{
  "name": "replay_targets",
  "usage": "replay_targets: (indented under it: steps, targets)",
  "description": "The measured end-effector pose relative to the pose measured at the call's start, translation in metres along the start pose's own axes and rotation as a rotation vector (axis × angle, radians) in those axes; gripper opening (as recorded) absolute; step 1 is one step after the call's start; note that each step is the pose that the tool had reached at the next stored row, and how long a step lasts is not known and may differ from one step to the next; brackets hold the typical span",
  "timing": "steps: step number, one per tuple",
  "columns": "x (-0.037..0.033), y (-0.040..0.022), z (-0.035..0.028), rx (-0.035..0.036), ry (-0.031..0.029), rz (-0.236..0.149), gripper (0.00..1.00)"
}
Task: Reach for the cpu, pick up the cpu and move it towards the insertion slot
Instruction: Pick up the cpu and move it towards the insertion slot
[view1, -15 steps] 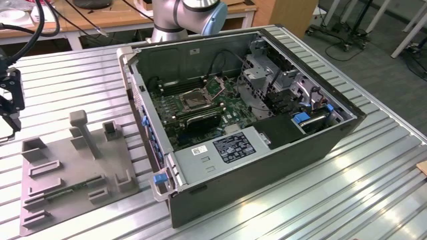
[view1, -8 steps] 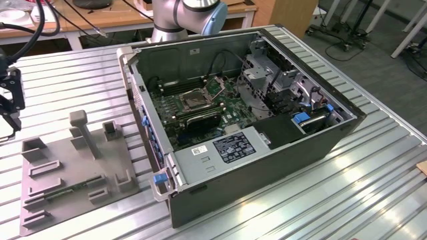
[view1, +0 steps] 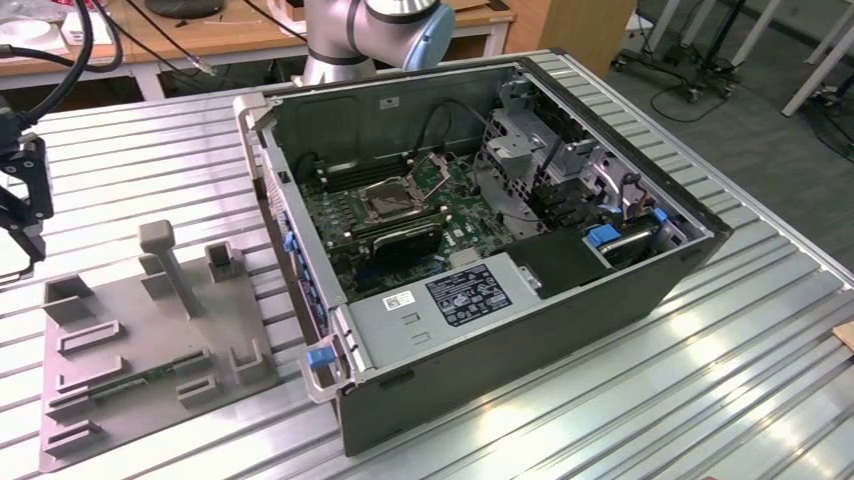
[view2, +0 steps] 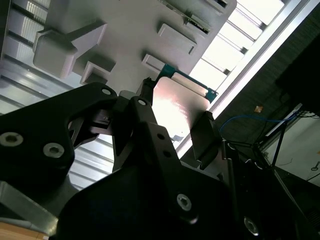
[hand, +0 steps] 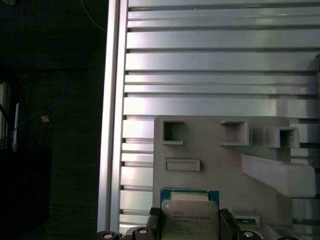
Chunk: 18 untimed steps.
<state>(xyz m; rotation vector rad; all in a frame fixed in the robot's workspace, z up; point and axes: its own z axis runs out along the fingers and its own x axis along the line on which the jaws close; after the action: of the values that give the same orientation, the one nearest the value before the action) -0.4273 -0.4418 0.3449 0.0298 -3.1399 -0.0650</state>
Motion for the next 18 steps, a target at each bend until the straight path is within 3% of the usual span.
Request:
replay_targets:
  steps: [8,18]
  targets:
    - [0.0,0.0004,-0.0084,-0.0002,-0.0003,0.0,0.54]
    - [-0.0003,0.0004,-0.0088,0.0,0.0,0.0,0.54]
